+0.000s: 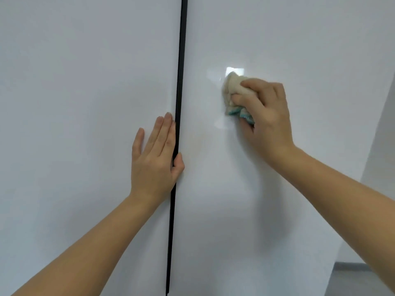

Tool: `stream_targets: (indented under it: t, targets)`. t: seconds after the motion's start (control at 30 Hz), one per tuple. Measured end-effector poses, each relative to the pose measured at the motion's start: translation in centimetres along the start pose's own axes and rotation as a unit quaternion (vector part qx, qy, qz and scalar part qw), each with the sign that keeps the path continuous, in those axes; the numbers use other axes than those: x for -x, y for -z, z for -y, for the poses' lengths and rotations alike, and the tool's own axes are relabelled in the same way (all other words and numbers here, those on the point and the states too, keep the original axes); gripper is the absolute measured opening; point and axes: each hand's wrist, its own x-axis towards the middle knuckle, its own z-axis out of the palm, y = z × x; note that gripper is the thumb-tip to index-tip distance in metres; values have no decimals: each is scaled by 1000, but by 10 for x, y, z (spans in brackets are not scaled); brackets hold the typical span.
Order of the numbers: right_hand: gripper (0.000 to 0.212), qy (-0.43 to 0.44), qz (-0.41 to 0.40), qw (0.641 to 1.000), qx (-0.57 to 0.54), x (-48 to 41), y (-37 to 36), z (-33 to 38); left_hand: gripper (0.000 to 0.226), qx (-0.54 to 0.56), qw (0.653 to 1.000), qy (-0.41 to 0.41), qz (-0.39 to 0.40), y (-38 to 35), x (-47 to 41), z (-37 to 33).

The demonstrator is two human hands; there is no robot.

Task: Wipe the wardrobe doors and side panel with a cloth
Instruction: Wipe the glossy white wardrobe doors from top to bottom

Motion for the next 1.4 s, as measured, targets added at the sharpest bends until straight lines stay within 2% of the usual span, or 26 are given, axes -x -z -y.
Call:
stream_targets:
  t: [0.07, 0.1, 0.13, 0.2, 0.27, 0.33, 0.4, 0.47, 0.57, 0.63, 0.7, 0.77, 0.97, 1.13, 1.23, 1.33, 1.4]
  targets:
    - [16, 77, 63, 995, -30, 45, 0, 14, 56, -3, 1000, -1, -4, -1, -1, -1]
    - [11, 117, 134, 982, -56, 75, 2, 23, 57, -5, 1000, -1, -6, -1, 0, 0]
    - [17, 139, 211, 965, -69, 107, 7, 34, 57, -4, 1000, -1, -7, -2, 1, -1]
    - [26, 203, 345, 909, -117, 176, 19, 55, 56, 0, 1000, -1, -11, -3, 0, -2]
    - [36, 248, 432, 863, -86, 241, 27, 62, 56, 2, 1000, 6, -15, -3, 0, -4]
    - [51, 265, 472, 841, -16, 264, 33, 58, 56, -1, 1000, 18, -21, -5, 1, -8]
    - [52, 319, 464, 826, 29, 253, 29, 53, 55, -4, 1000, 22, -19, -5, 1, -10]
    - [43, 380, 421, 823, 36, 245, 15, 48, 55, -10, 1000, 24, -7, -5, 0, -11]
    - [31, 455, 329, 827, -34, 241, 1, 43, 54, -18, 999, 23, 12, 0, -2, -12]
    - [25, 460, 280, 837, -99, 233, 2, 43, 53, -27, 999, 25, 19, 3, -4, -14]
    - [23, 419, 256, 856, -162, 214, 6, 43, 52, -37, 998, 34, 31, 5, -2, -18]
    - [23, 390, 243, 872, -169, 189, 5, 41, 51, -42, 998, 44, 26, 4, -3, -20]
    - [21, 335, 187, 918, -102, 137, 10, 28, 52, -37, 995, 93, 11, -3, 5, -31]
    - [22, 201, 76, 976, 15, 13, 14, -21, 52, -36, 992, 120, 0, -11, 11, -35]
    - [23, 102, 62, 990, 70, -45, 17, -44, 51, -23, 992, 124, -3, -12, 12, -34]
    - [26, 31, 39, 998, 37, -47, 15, -36, 50, -18, 992, 121, -7, -11, 12, -33]
    - [24, 59, 59, 996, -18, -2, 16, -19, 50, -15, 993, 114, -9, -12, 13, -31]
